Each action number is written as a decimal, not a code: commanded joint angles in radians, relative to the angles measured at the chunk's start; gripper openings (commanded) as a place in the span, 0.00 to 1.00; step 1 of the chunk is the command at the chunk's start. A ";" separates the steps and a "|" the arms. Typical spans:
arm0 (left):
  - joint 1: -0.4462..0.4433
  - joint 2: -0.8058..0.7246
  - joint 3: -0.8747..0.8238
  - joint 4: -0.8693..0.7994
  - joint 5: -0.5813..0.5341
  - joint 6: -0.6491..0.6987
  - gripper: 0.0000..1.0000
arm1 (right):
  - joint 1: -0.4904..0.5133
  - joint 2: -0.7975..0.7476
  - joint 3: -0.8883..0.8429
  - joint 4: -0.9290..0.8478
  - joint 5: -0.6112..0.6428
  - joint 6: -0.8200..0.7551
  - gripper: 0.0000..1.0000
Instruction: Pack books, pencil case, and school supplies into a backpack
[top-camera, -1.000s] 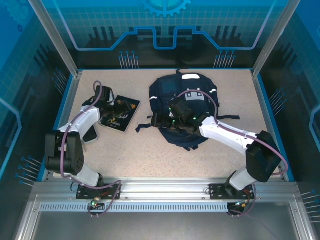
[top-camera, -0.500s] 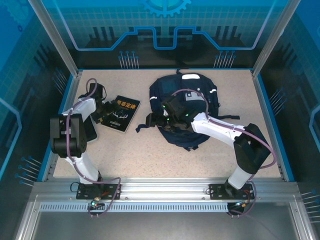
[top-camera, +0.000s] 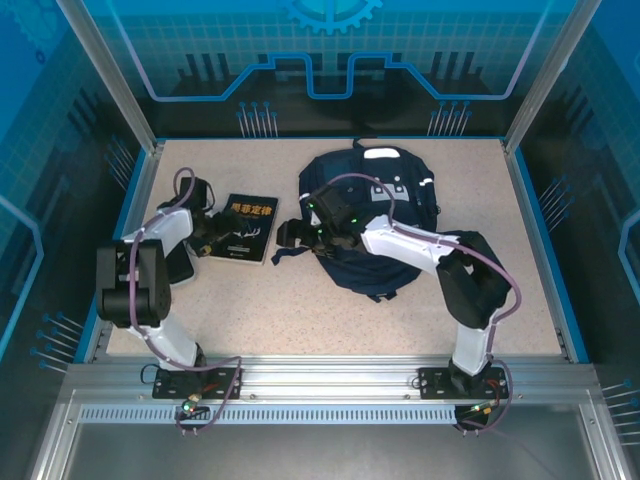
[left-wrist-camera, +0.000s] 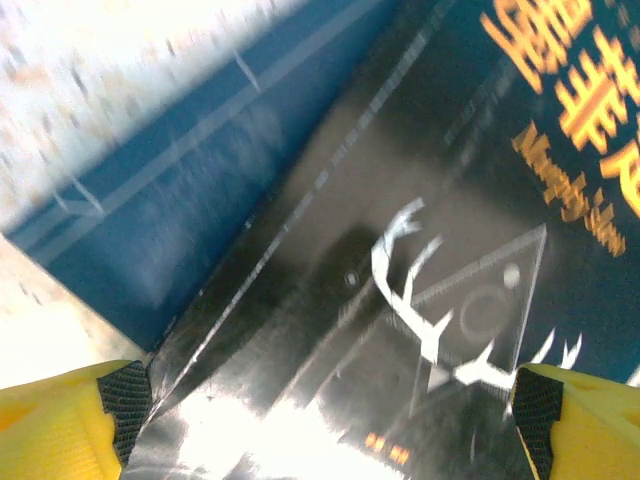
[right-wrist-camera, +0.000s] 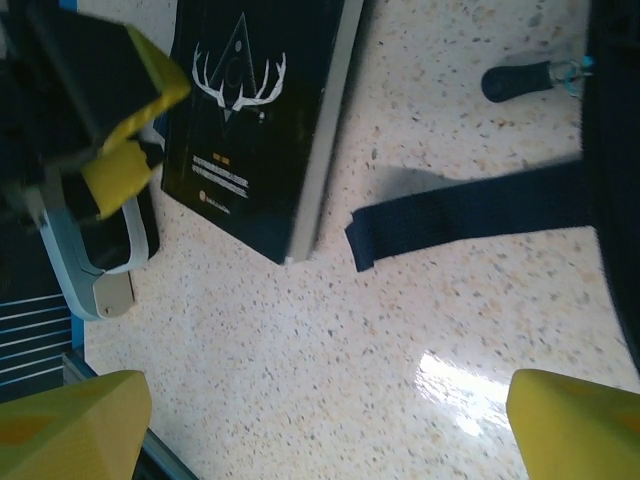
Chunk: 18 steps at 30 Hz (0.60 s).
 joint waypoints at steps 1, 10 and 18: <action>-0.042 -0.051 -0.084 0.002 0.121 -0.065 0.94 | 0.018 0.079 0.099 -0.019 -0.007 -0.044 0.91; -0.063 -0.177 -0.159 0.014 0.091 -0.087 0.92 | 0.025 0.287 0.333 -0.121 0.050 -0.164 0.80; -0.038 -0.179 -0.205 0.061 0.102 -0.125 0.88 | 0.026 0.513 0.610 -0.313 0.034 -0.253 0.54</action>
